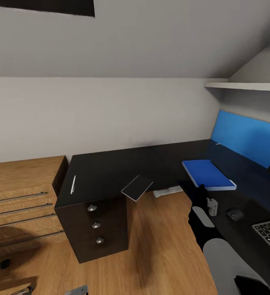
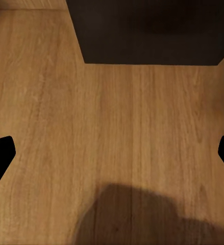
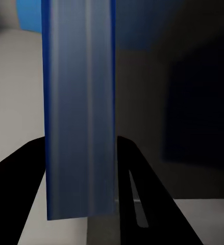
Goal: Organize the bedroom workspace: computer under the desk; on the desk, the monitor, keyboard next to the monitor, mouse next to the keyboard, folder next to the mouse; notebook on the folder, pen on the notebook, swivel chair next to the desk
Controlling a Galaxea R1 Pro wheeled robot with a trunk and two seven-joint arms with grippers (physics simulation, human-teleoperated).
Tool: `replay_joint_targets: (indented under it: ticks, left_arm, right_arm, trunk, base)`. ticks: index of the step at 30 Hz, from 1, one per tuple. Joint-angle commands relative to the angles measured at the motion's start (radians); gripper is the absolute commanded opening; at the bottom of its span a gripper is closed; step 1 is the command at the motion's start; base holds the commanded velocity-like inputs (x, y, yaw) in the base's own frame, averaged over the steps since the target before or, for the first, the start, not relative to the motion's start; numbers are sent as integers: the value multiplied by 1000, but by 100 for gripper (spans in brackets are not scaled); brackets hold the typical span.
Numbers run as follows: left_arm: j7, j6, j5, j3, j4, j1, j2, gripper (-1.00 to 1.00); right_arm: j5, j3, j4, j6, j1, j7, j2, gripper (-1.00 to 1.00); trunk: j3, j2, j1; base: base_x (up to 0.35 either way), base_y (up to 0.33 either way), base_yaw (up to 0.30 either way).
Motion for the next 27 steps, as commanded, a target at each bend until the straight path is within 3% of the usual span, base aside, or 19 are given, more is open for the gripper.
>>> replay_joint_targets:
  ticks: [1,9,17,27]
  left_arm:
    - [7,-4,10,-9,0,-1,1,100]
    - [7,-4,10,-9,0,-1,1,100]
    - [7,-5,10,-10,0,-1,1,100]
    - [6,-10,8,-12,3,-1,5,100]
  right_arm:
    - [-10,-3,0,0,-1,9,0,-100]
    - [-10,-3,1,1,-1,9,-1,-100]
    - [-10,-3,1,1,-1,5,-1,-100]
    - [-10,-3,1,1,-1,-54,-2,-100]
  trunk:
    - [-4,-8,4]
    - [-29,-64,35]
    - [-29,-64,35]
    - [-29,-64,35]
  base:
    - [0,0,0]
    - [0,0,0]
    - [0,0,0]
    - [-1,-1,0]
